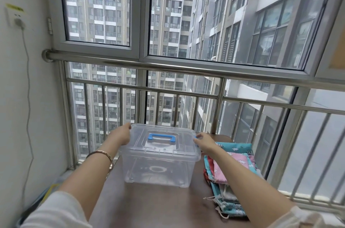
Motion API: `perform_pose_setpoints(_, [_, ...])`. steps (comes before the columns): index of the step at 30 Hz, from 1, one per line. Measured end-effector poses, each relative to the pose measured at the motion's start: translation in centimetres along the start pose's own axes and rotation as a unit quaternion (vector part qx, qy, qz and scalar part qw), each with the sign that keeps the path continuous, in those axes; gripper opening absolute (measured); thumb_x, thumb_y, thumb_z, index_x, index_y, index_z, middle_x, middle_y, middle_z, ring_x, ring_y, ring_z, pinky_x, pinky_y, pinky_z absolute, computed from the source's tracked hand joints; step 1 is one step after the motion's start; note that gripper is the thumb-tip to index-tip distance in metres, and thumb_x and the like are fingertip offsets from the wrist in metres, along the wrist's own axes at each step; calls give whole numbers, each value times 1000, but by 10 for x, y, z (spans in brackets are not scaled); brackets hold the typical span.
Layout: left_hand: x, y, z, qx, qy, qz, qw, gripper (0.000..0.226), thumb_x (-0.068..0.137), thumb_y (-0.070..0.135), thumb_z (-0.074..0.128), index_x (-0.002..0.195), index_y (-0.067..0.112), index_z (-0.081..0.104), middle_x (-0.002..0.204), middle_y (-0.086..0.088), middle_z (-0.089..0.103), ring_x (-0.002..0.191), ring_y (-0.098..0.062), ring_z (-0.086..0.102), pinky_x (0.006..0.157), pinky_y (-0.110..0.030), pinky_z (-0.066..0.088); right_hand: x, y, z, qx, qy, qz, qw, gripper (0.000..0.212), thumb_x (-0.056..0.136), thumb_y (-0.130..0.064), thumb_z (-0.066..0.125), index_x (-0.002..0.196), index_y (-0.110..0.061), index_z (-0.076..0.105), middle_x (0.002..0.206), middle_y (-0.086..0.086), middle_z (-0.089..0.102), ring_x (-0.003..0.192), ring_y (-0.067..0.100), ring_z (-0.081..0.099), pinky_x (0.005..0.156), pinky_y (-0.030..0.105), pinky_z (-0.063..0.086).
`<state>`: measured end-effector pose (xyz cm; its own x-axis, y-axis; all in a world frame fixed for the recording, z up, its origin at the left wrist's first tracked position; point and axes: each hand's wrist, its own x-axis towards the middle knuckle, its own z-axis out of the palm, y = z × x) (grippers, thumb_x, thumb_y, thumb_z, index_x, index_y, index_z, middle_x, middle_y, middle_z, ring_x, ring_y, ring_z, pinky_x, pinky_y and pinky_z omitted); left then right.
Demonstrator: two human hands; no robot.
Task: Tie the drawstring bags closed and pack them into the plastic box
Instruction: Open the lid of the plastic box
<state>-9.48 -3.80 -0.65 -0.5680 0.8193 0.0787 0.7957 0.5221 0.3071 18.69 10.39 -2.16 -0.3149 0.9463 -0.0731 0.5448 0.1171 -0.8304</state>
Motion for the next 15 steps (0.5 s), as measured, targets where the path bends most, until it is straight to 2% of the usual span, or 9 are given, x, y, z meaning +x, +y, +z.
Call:
perform_pose_setpoints(2, [2, -2, 2, -1, 8, -1, 1000, 55, 89, -7, 32, 138, 18, 35, 107, -12, 63, 73, -22, 57, 56, -29, 44, -1, -1, 0, 13, 6, 1, 1000, 30, 98, -22, 49, 125, -11, 49, 119, 10, 56, 92, 23, 61, 46, 25, 46])
perform_pose_setpoints(4, [3, -2, 4, -4, 15, -2, 1000, 58, 88, -8, 33, 140, 19, 33, 111, -12, 63, 78, -23, 59, 60, -30, 46, 2, 0, 0, 10, 12, 7, 1000, 25, 98, -18, 48, 121, -10, 50, 115, 9, 55, 88, 23, 59, 43, 24, 45])
perform_pose_setpoints(7, [4, -5, 6, -27, 16, -10, 999, 56, 90, -8, 35, 142, 13, 33, 121, -13, 60, 77, -19, 56, 63, -30, 47, 9, 12, 1, 22, 24, 44, 999, 27, 95, -1, 40, 121, -4, 51, 127, 19, 53, 89, 30, 57, 41, 30, 53])
perform_pose_setpoints(8, [5, -8, 8, -39, 14, -19, 999, 53, 91, -7, 36, 141, 10, 35, 124, -13, 58, 81, -21, 57, 68, -32, 50, 13, 20, 1, 18, 19, 53, 998, 32, 94, 3, 40, 125, -3, 50, 133, 20, 51, 91, 29, 57, 53, 37, 60])
perform_pose_setpoints(9, [5, -9, 8, -51, 11, -32, 998, 49, 92, -6, 36, 139, 7, 37, 126, -14, 56, 88, -23, 57, 73, -34, 52, 16, 25, -1, -10, 12, 48, 999, 38, 93, 3, 43, 130, -3, 48, 138, 19, 49, 98, 29, 57, 74, 43, 60])
perform_pose_setpoints(10, [5, -11, 8, -61, 11, -41, 997, 46, 92, -5, 36, 136, 6, 40, 127, -15, 55, 92, -25, 58, 76, -35, 53, 17, 29, -3, -47, 12, 30, 998, 43, 94, 0, 47, 136, -5, 45, 142, 16, 47, 109, 30, 56, 91, 42, 54])
perform_pose_setpoints(11, [6, -11, 6, -66, 15, -45, 997, 42, 92, -5, 35, 133, 5, 42, 126, -15, 56, 93, -25, 58, 77, -35, 53, 16, 31, -6, -75, 25, 2, 997, 47, 95, -6, 50, 141, -7, 42, 144, 13, 45, 118, 29, 54, 98, 39, 48])
perform_pose_setpoints(13, [6, -9, 2, -77, 28, -43, 996, 34, 93, -2, 35, 123, 4, 50, 118, -14, 61, 88, -23, 58, 75, -35, 53, 5, 22, -16, -78, 20, -54, 995, 53, 94, -23, 57, 143, -11, 40, 141, 9, 48, 120, 27, 55, 96, 35, 47])
perform_pose_setpoints(15, [7, -7, -3, -86, 25, -49, 995, 27, 94, 7, 39, 114, 1, 57, 110, -17, 65, 88, -26, 64, 77, -39, 55, -6, 9, -26, -108, -72, -109, 986, 72, 86, -45, 66, 146, -17, 37, 145, 4, 43, 126, 22, 49, 105, 37, 42])
